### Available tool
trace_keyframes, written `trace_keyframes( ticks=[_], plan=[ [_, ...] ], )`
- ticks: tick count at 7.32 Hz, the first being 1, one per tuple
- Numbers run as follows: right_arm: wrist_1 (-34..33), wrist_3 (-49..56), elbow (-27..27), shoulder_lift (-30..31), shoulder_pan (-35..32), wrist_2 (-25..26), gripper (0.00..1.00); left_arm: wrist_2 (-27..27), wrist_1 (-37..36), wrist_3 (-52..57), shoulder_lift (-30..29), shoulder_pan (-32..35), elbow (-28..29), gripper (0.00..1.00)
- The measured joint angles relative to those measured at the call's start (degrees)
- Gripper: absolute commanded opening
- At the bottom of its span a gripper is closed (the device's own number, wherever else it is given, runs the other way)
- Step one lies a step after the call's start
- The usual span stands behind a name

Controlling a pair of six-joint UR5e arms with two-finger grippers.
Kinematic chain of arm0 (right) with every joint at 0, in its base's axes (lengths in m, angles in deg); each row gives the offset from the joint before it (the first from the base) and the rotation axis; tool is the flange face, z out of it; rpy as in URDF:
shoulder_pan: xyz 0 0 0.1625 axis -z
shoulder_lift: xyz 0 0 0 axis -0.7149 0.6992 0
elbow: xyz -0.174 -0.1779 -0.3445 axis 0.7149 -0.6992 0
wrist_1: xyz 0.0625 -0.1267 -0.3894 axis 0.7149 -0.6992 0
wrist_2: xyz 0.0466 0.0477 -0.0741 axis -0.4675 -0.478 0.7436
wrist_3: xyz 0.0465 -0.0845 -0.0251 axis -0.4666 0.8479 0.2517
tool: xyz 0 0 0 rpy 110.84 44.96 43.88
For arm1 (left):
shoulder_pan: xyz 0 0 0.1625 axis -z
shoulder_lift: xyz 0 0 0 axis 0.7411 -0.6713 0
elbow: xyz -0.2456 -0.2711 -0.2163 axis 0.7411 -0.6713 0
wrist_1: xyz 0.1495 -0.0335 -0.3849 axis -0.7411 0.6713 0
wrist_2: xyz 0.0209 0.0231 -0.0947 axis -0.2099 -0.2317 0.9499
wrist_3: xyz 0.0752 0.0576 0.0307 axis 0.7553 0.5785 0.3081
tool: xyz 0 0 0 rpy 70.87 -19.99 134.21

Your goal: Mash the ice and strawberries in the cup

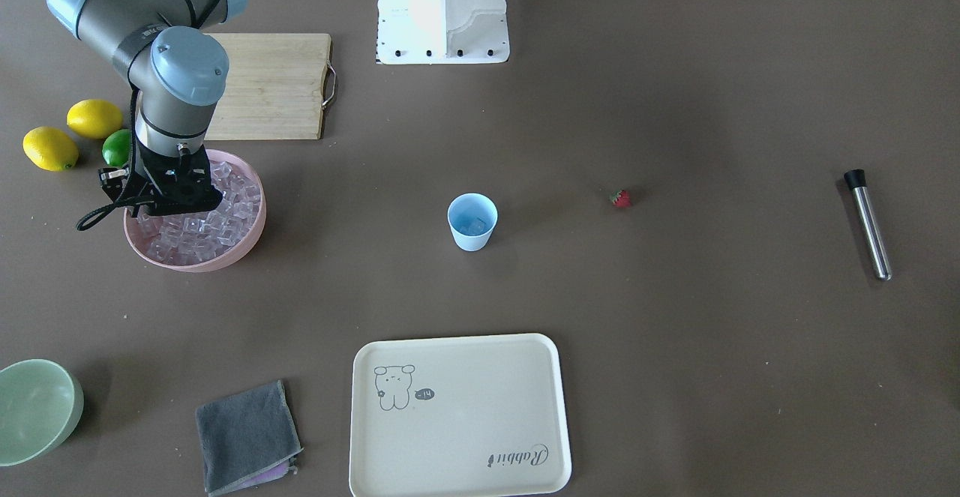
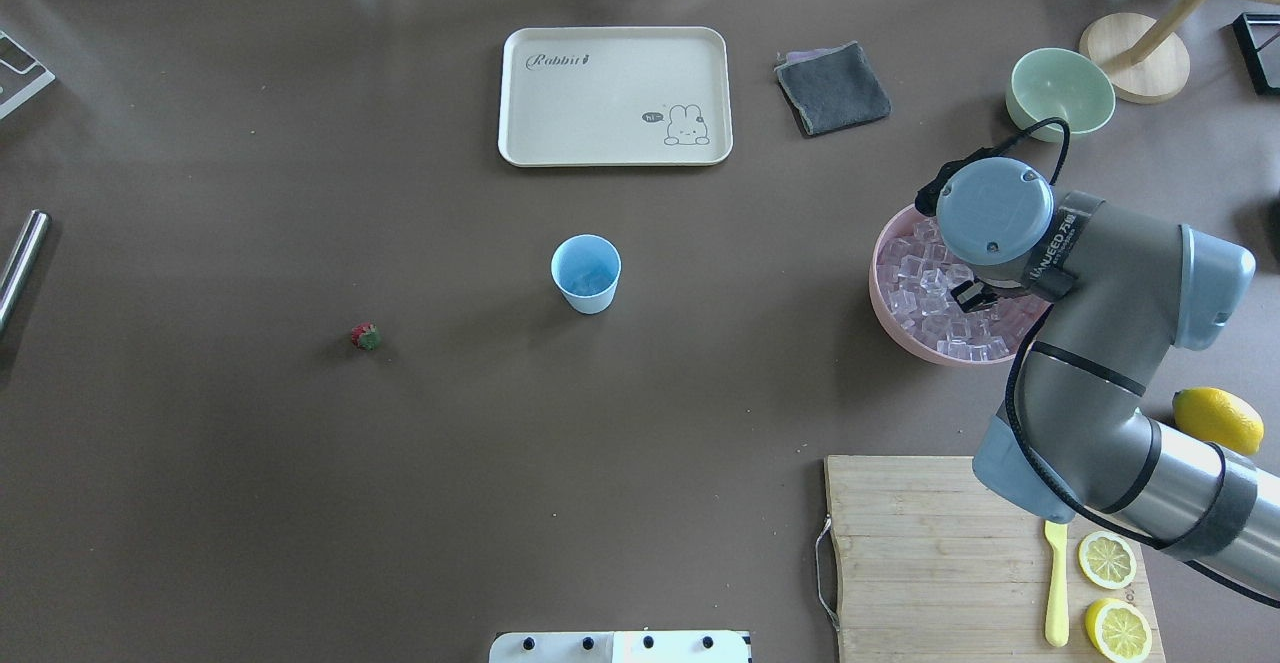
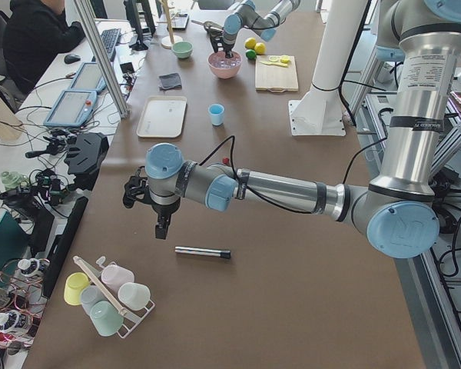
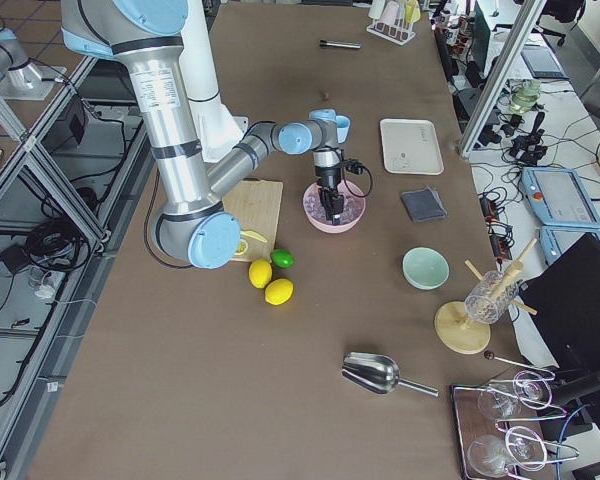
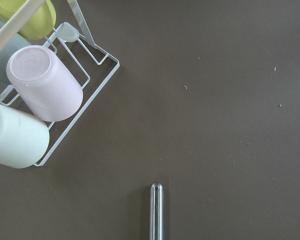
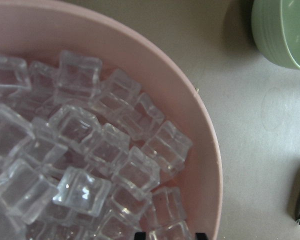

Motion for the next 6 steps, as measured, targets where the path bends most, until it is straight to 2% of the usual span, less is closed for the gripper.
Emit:
trace_keyframes(
  ticks=[4,5,6],
  plan=[
    [-0.08,0.55,-0.03,-0.4,-0.83,-0.32,0.39,0.0,0.0,-0.08,-0.18,-0.07,0.06,0.98],
    [-0.08,1.29,-0.06,-0.43,-1.25,-0.35,0.44,0.0,0.0,-0.15,-0.19,-0.08,0.09,0.98],
    [-0.09,1.79,-0.12,-0.49,-1.49,-0.36,0.54,0.0,0.0,-0.21,-0.19,-0.09,0.11,0.98]
  ],
)
